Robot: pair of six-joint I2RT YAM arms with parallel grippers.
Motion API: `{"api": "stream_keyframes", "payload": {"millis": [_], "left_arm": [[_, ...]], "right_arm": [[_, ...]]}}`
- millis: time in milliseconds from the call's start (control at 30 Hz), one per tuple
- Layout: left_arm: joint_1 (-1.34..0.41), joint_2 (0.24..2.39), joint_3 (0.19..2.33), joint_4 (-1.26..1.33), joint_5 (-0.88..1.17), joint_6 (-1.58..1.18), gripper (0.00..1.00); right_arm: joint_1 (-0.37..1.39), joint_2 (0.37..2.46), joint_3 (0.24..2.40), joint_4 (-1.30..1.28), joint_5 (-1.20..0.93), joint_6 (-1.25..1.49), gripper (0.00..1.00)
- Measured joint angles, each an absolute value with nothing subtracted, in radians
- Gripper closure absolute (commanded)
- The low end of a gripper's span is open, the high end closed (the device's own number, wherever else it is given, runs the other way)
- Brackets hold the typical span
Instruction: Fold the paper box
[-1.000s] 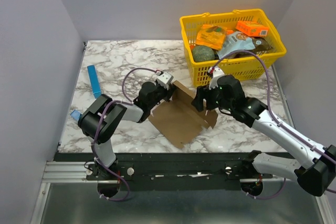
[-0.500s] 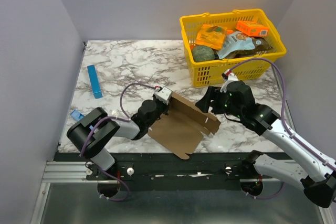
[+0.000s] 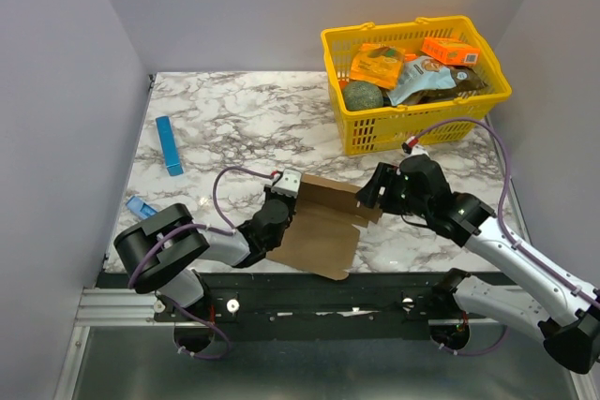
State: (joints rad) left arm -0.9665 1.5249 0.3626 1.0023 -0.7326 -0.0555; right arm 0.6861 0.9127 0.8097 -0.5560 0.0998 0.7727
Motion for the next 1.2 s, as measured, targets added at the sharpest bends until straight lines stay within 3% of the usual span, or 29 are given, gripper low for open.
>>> {"api": "stream_keyframes", "payload": {"millis": [1200], "left_arm": [[-1.01, 1.546, 0.362, 1.053, -0.846, -0.007, 1.0]], "right_arm": [[0.686, 1.07, 0.872, -0.539, 0.155, 0.745, 0.35]]}}
